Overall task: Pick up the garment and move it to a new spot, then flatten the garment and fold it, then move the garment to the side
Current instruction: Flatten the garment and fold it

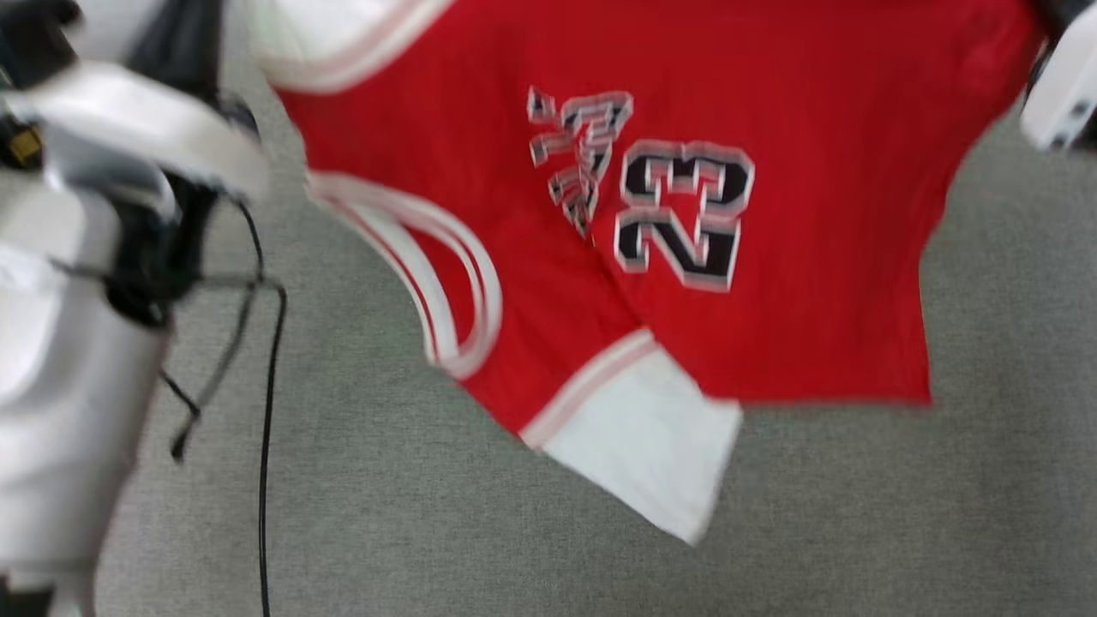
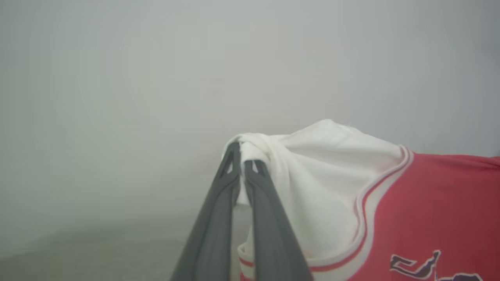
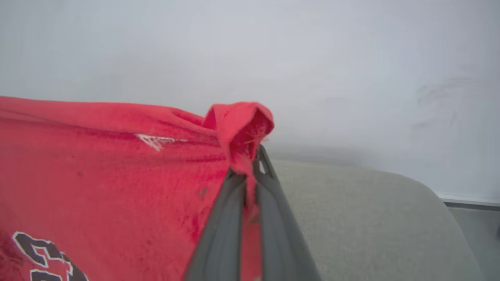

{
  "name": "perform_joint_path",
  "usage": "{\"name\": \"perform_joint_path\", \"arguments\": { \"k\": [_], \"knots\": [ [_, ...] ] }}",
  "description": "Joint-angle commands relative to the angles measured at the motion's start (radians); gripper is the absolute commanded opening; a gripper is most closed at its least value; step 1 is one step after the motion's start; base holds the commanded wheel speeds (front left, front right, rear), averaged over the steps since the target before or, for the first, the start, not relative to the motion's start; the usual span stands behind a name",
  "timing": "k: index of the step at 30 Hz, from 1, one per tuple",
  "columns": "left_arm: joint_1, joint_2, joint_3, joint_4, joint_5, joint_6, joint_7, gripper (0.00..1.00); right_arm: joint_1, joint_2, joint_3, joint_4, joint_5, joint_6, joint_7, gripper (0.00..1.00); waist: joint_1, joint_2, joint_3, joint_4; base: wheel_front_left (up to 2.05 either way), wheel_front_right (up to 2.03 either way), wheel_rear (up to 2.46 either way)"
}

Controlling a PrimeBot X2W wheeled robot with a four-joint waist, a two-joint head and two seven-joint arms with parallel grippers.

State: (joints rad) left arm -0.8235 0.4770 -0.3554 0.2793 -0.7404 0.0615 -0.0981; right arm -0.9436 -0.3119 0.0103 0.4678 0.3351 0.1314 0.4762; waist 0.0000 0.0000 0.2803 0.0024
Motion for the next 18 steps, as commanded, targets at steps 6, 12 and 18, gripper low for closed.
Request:
{"name": "perform_joint_path", "arguments": {
  "k": [6, 12, 18],
  "knots": [
    [-0.309, -0.006, 0.027, 0.159, 0.006, -0.048, 0.011, 0.0, -0.213, 0.003, -0.052, 0.053, -0.054, -0.002, -0.093, 0.0, 0.0, 0.0, 0.082, -0.01, 0.0, 0.0, 0.0],
    [-0.552, 0.002, 0.044, 0.282, 0.025, -0.074, -0.001, 0.0, -0.419, 0.0, -0.074, 0.118, -0.07, -0.002, -0.159, 0.0, 0.0, 0.0, 0.153, -0.02, 0.0, 0.0, 0.0],
    [-0.701, 0.028, 0.034, 0.376, 0.051, -0.095, 0.014, 0.0, -0.547, -0.005, -0.051, 0.181, -0.071, -0.002, -0.227, 0.0, 0.0, 0.0, 0.224, -0.024, 0.0, 0.0, 0.0]
  ]
}}
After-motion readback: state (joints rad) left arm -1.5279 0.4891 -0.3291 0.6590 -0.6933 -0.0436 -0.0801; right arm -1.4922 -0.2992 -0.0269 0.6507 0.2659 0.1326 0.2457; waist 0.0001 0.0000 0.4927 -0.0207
